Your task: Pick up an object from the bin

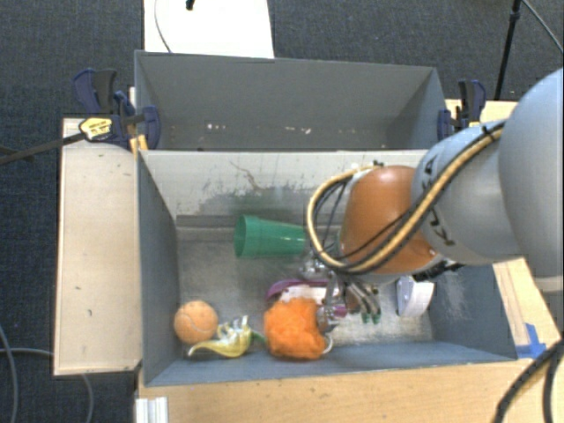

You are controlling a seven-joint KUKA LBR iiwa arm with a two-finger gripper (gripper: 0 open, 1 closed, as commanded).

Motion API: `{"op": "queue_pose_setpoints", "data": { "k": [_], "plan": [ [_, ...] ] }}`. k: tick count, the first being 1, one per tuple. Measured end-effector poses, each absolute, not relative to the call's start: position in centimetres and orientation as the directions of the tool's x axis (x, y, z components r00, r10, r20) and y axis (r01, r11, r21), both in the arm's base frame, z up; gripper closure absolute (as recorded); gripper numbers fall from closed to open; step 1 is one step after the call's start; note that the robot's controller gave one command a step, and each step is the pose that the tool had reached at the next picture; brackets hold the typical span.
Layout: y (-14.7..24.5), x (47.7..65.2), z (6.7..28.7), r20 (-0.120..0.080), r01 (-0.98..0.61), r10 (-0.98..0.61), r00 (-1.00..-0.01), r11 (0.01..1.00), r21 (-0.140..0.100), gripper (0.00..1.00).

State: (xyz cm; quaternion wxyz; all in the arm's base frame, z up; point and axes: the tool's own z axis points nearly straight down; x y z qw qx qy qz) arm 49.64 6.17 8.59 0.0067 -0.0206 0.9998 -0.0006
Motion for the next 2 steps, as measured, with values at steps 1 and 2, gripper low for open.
{"op": "queue_pose_setpoints", "data": {
  "k": [1, 2],
  "plan": [
    [1.16, 56.15, 7.5, -0.011, 0.086, 0.086, -0.996, 0.996, 0.003, 1.0],
    [1.16, 56.15, 7.5, -0.011, 0.086, 0.086, -0.996, 0.996, 0.003, 1.0]
  ]
}}
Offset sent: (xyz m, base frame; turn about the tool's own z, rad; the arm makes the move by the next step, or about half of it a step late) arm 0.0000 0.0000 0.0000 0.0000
